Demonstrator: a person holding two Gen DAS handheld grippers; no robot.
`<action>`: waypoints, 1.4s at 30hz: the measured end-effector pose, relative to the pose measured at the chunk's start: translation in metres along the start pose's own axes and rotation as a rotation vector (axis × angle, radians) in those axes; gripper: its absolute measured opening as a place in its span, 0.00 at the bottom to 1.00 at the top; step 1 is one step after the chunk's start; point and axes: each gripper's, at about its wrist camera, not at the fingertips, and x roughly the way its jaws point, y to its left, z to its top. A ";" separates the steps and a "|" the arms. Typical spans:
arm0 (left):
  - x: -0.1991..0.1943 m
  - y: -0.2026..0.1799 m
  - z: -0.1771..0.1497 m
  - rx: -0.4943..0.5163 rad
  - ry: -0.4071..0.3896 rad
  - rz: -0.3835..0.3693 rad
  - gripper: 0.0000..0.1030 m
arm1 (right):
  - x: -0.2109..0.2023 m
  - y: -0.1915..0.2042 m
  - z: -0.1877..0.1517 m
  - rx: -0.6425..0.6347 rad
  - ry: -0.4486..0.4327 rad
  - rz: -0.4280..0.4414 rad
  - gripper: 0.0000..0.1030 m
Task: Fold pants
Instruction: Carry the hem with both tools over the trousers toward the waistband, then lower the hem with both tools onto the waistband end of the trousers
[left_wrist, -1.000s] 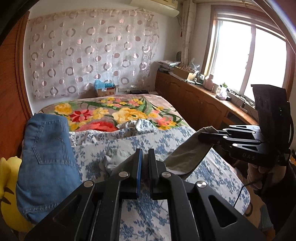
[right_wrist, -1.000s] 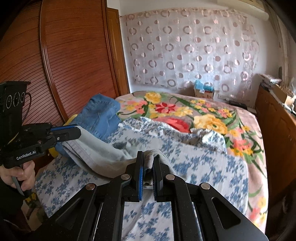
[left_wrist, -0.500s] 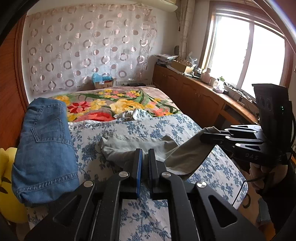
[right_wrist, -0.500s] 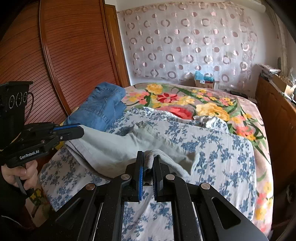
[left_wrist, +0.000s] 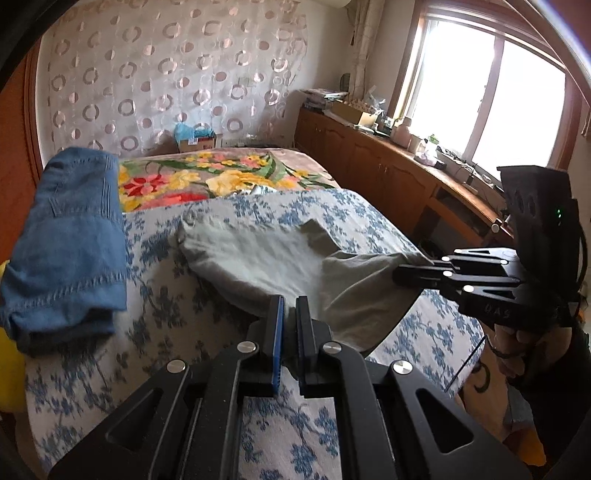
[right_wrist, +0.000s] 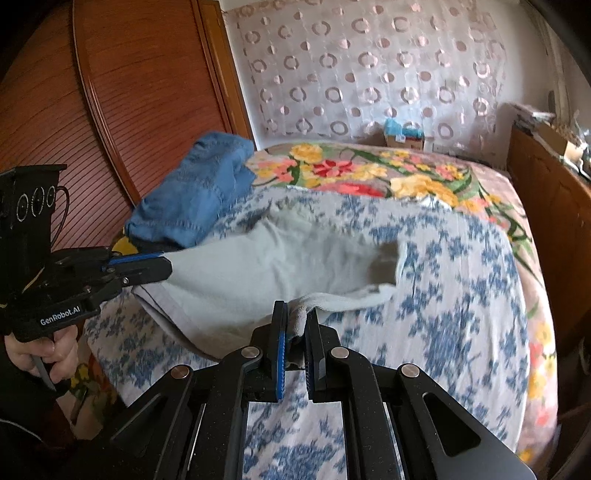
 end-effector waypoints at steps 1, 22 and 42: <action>-0.001 0.000 -0.003 -0.001 0.001 0.000 0.07 | 0.001 0.000 -0.003 0.004 0.007 0.000 0.08; -0.010 -0.014 -0.058 -0.016 0.050 0.008 0.07 | -0.001 0.015 -0.046 0.029 0.084 -0.010 0.08; -0.039 -0.037 -0.094 0.007 -0.009 0.022 0.07 | -0.046 0.022 -0.092 -0.004 0.030 -0.038 0.08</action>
